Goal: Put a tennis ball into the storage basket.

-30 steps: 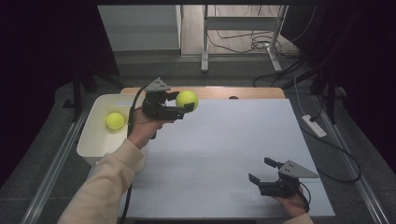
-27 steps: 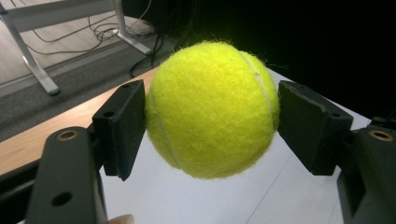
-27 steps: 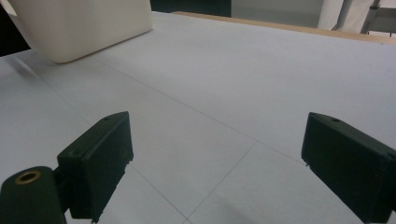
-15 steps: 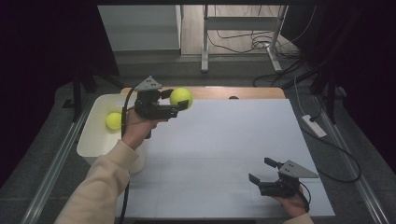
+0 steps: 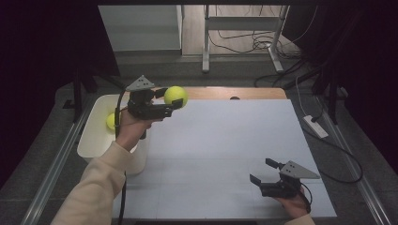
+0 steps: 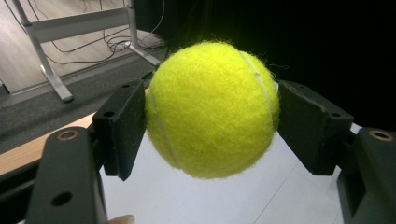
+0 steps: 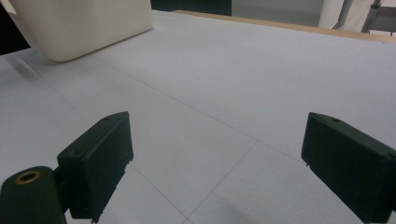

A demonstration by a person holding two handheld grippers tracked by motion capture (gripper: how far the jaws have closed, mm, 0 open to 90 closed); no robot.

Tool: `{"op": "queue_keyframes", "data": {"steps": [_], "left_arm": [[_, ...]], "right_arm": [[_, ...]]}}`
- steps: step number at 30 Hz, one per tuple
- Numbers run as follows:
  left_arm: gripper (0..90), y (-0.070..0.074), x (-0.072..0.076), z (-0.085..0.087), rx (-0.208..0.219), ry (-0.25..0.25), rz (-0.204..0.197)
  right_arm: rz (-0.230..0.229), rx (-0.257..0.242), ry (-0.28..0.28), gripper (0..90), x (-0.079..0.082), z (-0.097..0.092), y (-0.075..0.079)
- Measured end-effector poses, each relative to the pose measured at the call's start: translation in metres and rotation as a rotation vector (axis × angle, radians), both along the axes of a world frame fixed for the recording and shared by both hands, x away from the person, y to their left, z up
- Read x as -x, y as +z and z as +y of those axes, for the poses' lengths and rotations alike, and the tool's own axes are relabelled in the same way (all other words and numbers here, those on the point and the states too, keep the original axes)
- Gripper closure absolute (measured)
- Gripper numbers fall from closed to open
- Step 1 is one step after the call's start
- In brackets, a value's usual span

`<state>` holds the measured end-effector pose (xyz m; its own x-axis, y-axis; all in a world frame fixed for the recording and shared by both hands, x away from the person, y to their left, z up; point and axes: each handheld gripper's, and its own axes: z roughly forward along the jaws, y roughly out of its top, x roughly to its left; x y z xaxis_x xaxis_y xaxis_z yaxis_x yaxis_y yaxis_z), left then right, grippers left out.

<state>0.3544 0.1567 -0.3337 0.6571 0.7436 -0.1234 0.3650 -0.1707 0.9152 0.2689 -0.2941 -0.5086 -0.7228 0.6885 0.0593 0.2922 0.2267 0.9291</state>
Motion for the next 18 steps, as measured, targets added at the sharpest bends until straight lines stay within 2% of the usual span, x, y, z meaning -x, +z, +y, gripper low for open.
{"op": "queue_keyframes", "data": {"steps": [18], "left_arm": [[27.8, 0.003, 0.003, 0.012, -0.001, 0.03, -0.007]], "right_arm": [[-0.002, 0.0, 0.0, 9.1, 0.0, 0.0, 0.0]]}}
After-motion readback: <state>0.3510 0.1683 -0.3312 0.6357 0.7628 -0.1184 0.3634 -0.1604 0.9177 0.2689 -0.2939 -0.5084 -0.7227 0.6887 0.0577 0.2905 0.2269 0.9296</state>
